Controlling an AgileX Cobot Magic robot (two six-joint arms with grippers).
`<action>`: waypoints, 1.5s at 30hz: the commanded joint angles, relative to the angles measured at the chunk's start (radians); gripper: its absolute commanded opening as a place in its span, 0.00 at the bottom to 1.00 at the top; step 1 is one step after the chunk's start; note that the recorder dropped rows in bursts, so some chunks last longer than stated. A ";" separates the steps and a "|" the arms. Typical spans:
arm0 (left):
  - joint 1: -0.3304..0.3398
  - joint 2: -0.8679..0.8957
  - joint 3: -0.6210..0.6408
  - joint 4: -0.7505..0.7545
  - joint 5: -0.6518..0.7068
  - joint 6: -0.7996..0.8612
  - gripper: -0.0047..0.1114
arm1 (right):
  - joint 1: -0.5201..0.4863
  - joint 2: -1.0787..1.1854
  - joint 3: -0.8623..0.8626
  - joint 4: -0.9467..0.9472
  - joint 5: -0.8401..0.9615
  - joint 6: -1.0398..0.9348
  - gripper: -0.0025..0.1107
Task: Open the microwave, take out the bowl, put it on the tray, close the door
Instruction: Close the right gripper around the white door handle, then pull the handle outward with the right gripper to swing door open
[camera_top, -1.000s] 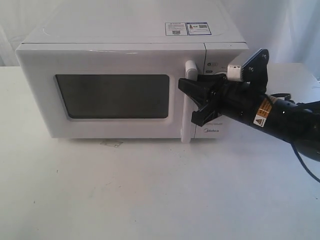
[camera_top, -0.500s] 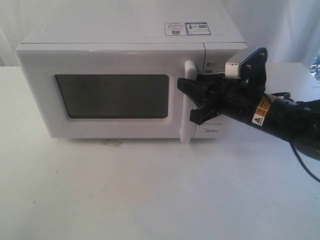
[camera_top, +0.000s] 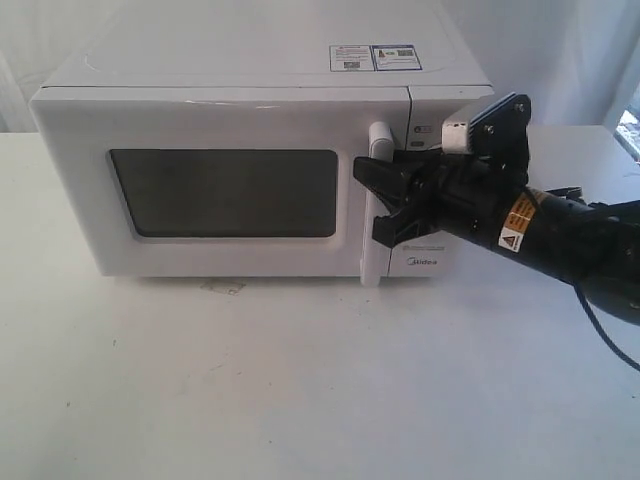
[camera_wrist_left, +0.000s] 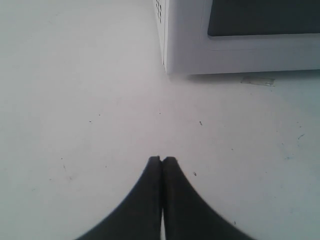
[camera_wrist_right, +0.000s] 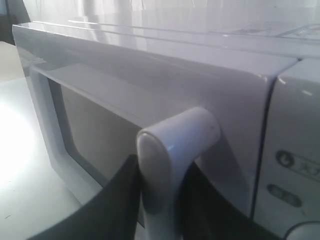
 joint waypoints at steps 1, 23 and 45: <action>0.001 -0.005 0.004 -0.009 0.000 -0.002 0.04 | 0.135 -0.019 0.029 -0.447 -0.208 0.058 0.02; 0.001 -0.005 0.004 -0.009 0.000 -0.002 0.04 | 0.203 -0.064 0.059 -0.449 -0.208 0.031 0.02; 0.001 -0.005 0.004 -0.009 0.000 -0.002 0.04 | 0.204 -0.077 0.086 -0.505 -0.208 0.069 0.02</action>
